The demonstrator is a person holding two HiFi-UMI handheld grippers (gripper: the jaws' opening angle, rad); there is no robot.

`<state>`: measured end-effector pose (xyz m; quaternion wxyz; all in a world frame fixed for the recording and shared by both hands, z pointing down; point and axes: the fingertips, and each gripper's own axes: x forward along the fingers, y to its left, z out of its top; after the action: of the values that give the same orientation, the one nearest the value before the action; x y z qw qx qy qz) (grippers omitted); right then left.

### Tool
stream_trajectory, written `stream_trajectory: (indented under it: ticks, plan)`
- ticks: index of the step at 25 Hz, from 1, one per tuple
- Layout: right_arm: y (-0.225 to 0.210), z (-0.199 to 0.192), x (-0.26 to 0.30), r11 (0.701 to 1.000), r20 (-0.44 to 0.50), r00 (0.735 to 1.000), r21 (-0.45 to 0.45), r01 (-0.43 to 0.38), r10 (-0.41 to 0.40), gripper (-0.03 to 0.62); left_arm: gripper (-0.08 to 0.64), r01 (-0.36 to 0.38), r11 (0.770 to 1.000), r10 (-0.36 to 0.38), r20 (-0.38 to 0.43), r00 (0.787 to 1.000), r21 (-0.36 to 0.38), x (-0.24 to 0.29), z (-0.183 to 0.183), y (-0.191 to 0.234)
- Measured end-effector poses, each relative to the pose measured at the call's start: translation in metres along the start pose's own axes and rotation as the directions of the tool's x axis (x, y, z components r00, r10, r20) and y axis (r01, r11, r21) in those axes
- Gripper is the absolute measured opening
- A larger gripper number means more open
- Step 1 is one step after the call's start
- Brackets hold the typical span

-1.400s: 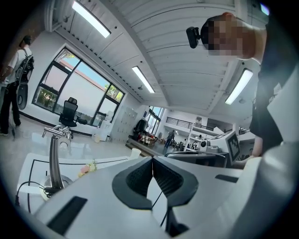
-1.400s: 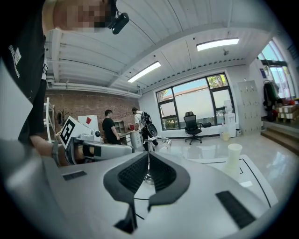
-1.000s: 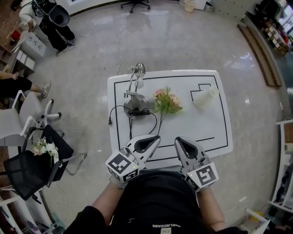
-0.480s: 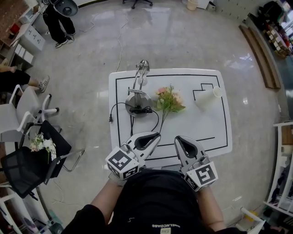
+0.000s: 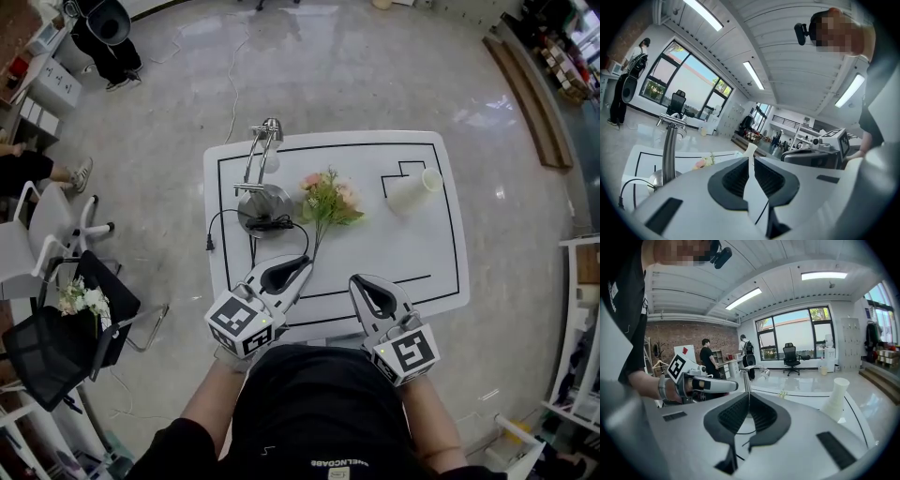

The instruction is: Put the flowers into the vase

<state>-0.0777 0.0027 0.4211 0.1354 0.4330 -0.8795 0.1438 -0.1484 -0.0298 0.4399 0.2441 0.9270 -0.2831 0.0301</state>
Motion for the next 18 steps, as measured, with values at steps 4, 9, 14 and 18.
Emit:
stream_trajectory:
  ticks: [4,9,14,18]
  plan:
    - [-0.015,-0.004,-0.002,0.999,-0.01,1.0,0.039,-0.008,0.008,0.013,0.037,-0.013,1.0,0.013,-0.031,0.999,0.012,0.024,-0.002,0.009]
    - [-0.033,-0.008,-0.008,0.999,-0.016,1.0,0.048,-0.002,0.003,0.012,0.066,-0.071,0.997,0.071,-0.056,0.996,0.007,0.051,0.0,0.032]
    - [-0.052,-0.014,-0.016,0.997,-0.037,0.999,0.06,0.038,-0.036,0.012,0.124,-0.131,0.991,0.131,-0.141,0.981,0.007,0.081,-0.008,0.057]
    - [-0.062,-0.023,-0.022,0.996,-0.044,0.999,0.083,0.024,-0.02,0.014,0.173,-0.175,0.985,0.171,-0.196,0.966,-0.001,0.104,-0.012,0.076]
